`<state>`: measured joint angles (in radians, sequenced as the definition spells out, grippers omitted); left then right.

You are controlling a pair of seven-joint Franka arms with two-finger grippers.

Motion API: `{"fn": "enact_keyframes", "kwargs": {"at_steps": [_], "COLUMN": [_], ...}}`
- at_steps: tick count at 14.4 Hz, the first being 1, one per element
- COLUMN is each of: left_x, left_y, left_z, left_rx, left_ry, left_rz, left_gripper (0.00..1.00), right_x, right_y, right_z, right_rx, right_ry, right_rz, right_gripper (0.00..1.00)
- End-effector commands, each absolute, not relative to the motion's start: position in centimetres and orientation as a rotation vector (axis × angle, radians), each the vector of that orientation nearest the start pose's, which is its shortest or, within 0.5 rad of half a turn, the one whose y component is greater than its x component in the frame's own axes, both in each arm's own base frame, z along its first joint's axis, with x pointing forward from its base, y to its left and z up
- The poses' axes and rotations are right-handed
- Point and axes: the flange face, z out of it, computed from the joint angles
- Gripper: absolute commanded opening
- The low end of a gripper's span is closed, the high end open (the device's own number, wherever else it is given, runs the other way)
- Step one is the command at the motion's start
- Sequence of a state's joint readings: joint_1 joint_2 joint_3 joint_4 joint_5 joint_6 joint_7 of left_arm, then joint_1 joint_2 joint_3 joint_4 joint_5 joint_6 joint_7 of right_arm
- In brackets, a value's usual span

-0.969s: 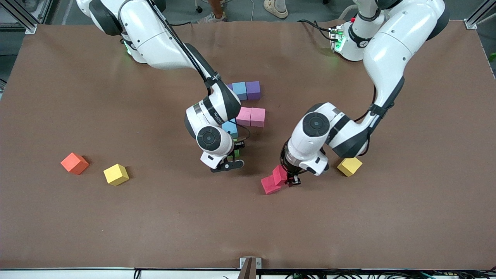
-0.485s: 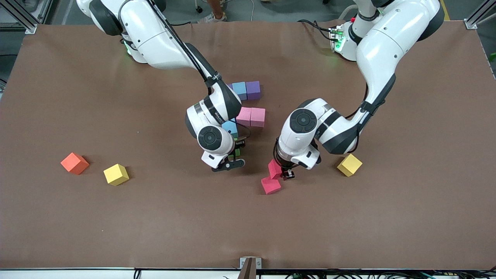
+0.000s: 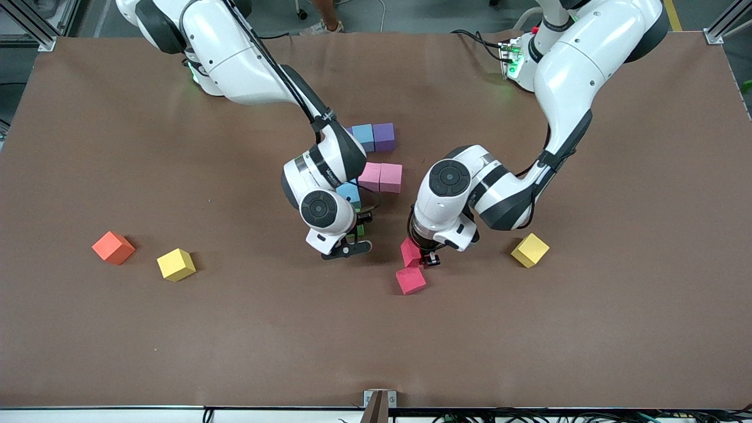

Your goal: Arrange 11 blocks into digit 3

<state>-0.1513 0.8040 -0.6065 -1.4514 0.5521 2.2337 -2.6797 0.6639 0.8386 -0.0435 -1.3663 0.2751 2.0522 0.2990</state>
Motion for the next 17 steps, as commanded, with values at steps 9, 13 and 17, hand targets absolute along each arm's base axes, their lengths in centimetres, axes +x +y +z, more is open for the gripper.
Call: {"fn": "enact_keyframes", "kwargs": {"at_steps": [9, 13, 17], "left_x": [59.98, 59.9, 59.9], "left_y": [-42.01, -42.11, -42.11], "left_z": [28.67, 28.57, 28.57], "left_rx": [1.857, 1.857, 1.857], "left_ry": [2.366, 2.368, 2.368], "left_rz": [0.032, 0.028, 0.028], "left_gripper": [0.17, 0.17, 0.17], "right_x": [54.95, 54.89, 55.02], "right_y": [43.63, 43.58, 43.57], "right_z": [19.43, 19.31, 19.44], "right_rx": [-2.979, -2.98, -2.981], "right_ry": [-0.309, -0.308, -0.283], "right_rz": [0.411, 0.413, 0.412], "right_gripper": [0.39, 0.4, 1.0]}}
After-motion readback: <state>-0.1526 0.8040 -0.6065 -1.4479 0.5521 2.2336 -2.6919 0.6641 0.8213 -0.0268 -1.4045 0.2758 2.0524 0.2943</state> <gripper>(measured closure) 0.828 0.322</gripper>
